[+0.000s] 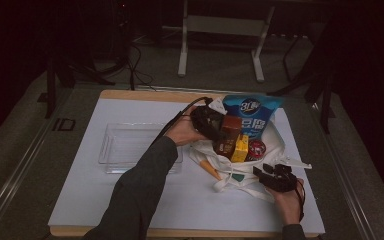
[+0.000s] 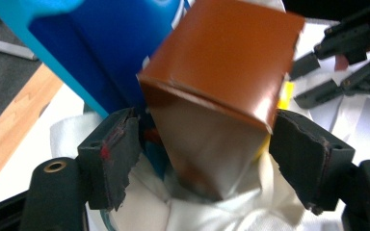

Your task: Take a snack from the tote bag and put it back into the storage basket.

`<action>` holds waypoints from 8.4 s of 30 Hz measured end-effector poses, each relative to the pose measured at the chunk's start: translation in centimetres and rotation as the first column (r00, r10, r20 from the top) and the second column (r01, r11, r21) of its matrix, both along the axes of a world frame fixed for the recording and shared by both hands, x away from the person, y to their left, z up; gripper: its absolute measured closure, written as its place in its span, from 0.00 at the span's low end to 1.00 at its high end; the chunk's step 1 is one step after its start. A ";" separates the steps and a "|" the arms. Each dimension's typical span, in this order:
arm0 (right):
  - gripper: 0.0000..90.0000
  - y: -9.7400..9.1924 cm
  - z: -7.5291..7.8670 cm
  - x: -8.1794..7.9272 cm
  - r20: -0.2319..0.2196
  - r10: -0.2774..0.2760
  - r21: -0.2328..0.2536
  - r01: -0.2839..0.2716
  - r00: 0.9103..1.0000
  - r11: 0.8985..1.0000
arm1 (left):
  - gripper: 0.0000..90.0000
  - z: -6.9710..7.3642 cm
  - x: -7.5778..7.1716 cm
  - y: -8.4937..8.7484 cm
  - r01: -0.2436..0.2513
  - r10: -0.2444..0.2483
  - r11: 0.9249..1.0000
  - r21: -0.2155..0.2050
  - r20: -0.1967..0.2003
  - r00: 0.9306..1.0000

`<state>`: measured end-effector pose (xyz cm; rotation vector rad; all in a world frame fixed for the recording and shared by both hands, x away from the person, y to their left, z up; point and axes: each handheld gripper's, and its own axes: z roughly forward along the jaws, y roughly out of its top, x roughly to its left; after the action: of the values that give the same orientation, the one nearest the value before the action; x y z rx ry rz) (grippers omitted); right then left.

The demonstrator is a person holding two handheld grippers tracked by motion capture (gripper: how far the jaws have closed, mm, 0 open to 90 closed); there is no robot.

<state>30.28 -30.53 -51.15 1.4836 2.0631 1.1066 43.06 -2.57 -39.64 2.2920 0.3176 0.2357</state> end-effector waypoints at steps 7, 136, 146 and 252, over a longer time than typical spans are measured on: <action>0.58 -0.1 0.0 0.0 -0.001 0.003 0.003 -0.003 1.000 1.000 | 0.28 0.2 0.6 -1.1 0.017 -0.017 1.000 0.015 0.011 1.000; 0.59 1.2 -2.3 -0.9 0.117 -0.016 -0.089 0.027 0.993 0.996 | 0.48 4.6 -3.7 5.7 -0.100 0.119 0.912 -0.398 0.022 0.993; 0.59 1.4 -2.3 -0.9 0.117 -0.015 -0.115 0.028 0.993 0.993 | 0.48 5.3 -4.1 7.1 -0.090 0.109 0.909 -0.407 0.025 0.994; 0.59 1.4 -2.5 -1.1 0.129 -0.020 -0.110 0.035 0.991 0.993 | 0.47 2.8 -7.6 21.9 -0.106 0.117 0.965 -0.240 0.031 0.993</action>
<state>29.22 -29.11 -53.61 1.3473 1.9774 1.0296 35.45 19.34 -36.80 2.0316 0.4293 0.2896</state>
